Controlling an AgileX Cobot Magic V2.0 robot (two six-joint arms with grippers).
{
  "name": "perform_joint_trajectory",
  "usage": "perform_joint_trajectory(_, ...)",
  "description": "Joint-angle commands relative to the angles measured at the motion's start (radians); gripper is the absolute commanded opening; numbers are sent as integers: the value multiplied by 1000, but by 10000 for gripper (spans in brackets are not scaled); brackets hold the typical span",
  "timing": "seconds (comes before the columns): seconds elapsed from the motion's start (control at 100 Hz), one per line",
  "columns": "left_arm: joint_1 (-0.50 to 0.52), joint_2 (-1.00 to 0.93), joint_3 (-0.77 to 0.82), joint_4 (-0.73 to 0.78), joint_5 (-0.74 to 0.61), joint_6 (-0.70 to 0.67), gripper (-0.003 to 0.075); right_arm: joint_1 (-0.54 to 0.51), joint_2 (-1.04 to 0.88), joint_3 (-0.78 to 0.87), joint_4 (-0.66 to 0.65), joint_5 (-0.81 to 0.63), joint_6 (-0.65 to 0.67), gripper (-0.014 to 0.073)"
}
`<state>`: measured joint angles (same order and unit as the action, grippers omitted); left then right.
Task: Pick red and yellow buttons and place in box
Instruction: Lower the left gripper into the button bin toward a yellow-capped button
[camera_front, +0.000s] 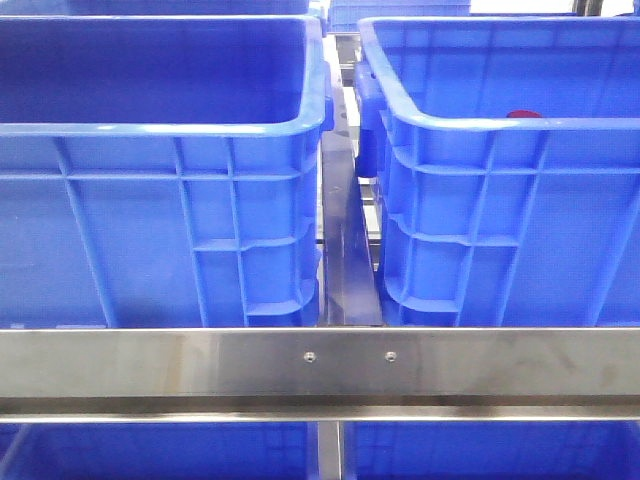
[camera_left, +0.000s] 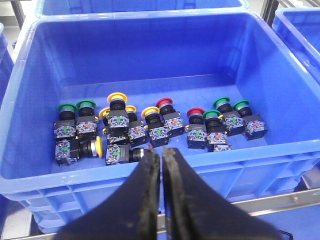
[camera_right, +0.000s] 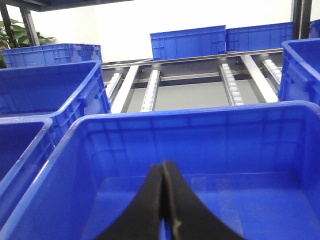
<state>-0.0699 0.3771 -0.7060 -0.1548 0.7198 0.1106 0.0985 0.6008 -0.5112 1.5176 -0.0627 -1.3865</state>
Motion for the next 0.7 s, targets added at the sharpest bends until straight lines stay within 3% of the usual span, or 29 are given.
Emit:
perform_joint_trajectory(0.0, 1, 8, -25, -10, -80, -9, 45, -8, -2, -28, 1, 8, -8, -68)
perform_joint_trajectory(0.25, 1, 10, -25, -10, -80, 6, 404, -8, -2, -28, 1, 23, -8, -68)
perform_joint_trajectory(0.32, 1, 10, -25, -10, -80, 8, 463, -8, -2, -28, 1, 23, -8, -68)
perform_joint_trajectory(0.49, 1, 45, -31, 2, -93, 8, 477, -8, -2, -28, 2, 25, -8, -68)
perform_joint_trajectory(0.69, 1, 239, -92, 2, -133, 8, 477, -8, -2, -28, 2, 25, -8, -68)
